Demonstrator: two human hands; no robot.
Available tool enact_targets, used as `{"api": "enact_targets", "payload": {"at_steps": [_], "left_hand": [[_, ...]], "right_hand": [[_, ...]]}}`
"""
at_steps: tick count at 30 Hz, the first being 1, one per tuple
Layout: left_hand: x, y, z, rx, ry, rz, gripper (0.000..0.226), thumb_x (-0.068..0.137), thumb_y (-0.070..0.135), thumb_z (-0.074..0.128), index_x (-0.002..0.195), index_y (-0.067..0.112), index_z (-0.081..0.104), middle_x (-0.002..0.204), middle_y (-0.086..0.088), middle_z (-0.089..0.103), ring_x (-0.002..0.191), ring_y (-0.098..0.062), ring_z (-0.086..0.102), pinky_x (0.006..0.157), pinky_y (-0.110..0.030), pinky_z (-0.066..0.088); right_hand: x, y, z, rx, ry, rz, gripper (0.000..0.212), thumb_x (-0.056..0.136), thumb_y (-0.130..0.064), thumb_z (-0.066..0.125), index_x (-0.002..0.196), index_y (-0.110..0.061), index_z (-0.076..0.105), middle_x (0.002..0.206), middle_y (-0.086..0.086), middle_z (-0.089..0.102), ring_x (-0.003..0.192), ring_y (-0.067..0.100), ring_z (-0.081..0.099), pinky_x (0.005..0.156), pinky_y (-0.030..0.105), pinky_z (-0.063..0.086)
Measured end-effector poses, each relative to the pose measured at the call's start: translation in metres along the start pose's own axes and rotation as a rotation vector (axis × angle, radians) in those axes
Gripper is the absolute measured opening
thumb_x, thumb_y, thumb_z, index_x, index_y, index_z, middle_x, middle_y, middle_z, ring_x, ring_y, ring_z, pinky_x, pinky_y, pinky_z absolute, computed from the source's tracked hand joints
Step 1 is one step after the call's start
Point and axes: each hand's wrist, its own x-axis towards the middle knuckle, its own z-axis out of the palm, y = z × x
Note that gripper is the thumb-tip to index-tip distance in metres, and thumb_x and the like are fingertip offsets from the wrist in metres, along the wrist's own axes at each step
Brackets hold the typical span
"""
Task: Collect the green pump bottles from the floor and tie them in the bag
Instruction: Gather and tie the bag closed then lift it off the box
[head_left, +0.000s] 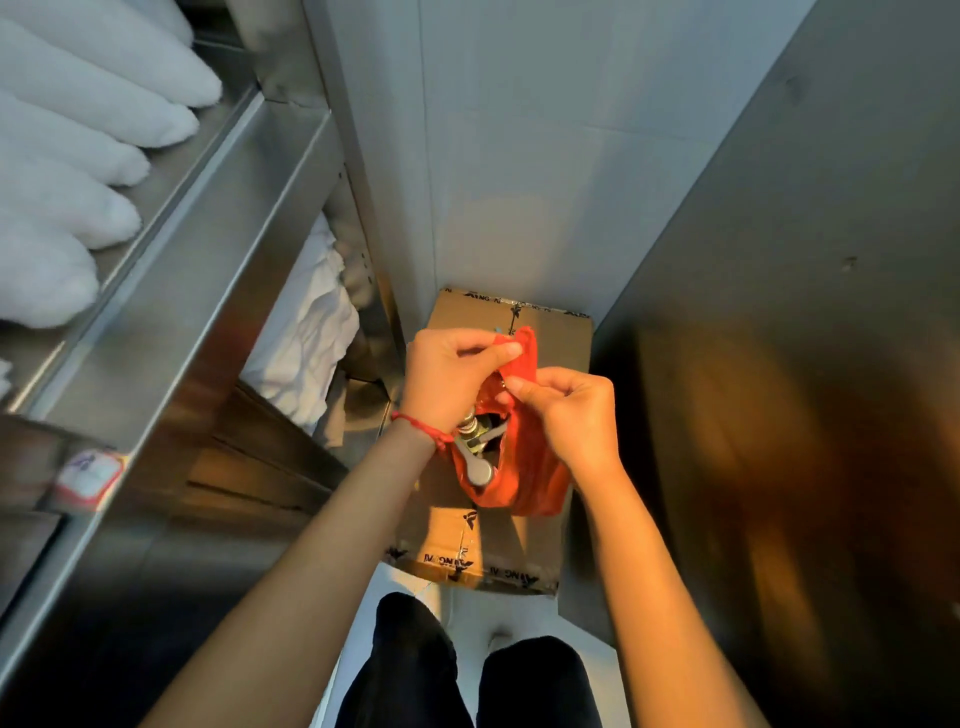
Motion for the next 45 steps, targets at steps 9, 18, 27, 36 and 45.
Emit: {"api": "enact_targets", "payload": {"at_steps": [9,18,27,36,45], "left_hand": [[-0.097,-0.029,-0.036,0.459,0.221,0.154,0.024,0.086,0.017,0.06,0.107,0.009,0.066,0.106,-0.009,0.069,0.097,-0.014,0.062,0.088,-0.016,0.04],[-0.231,-0.055,-0.063,0.912,0.381,0.032,0.041,0.085,0.031,0.049,0.112,0.003,0.062,0.117,-0.021,0.062,0.111,-0.038,0.056,0.094,-0.053,0.042],[-0.35,-0.071,-0.089,1.034,0.449,-0.169,0.046,0.084,0.029,0.058,0.122,0.003,0.053,0.129,-0.02,0.054,0.122,-0.038,0.046,0.099,-0.056,0.036],[-0.485,-0.079,-0.098,1.05,0.551,-0.369,0.068,0.09,0.052,0.016,0.119,0.003,0.055,0.125,-0.02,0.057,0.116,-0.038,0.052,0.094,-0.055,0.041],[-0.597,-0.077,-0.059,0.943,0.851,-0.641,0.087,0.085,0.062,-0.003,0.127,0.005,0.047,0.133,-0.019,0.05,0.126,-0.037,0.043,0.102,-0.053,0.033]], "right_hand": [[-0.05,0.008,-0.006,0.081,-0.19,0.078,0.024,0.077,-0.008,0.069,0.056,-0.019,0.073,0.055,-0.003,0.071,0.052,0.011,0.062,0.055,0.024,0.051],[-0.122,0.028,0.002,0.005,-0.368,0.083,0.017,0.078,-0.005,0.068,0.063,-0.014,0.072,0.055,-0.003,0.071,0.051,0.006,0.063,0.051,0.015,0.05],[-0.199,0.046,0.013,-0.072,-0.491,0.057,0.019,0.077,-0.01,0.071,0.058,-0.017,0.073,0.058,-0.002,0.072,0.053,0.009,0.063,0.056,0.02,0.053],[-0.291,0.07,0.025,-0.164,-0.689,0.037,0.018,0.077,-0.014,0.071,0.062,-0.024,0.075,0.06,-0.003,0.073,0.06,0.019,0.062,0.063,0.03,0.051],[-0.374,0.09,0.032,-0.24,-1.029,0.028,0.02,0.076,-0.007,0.07,0.06,-0.019,0.074,0.058,-0.001,0.072,0.064,0.022,0.061,0.068,0.033,0.049]]}}
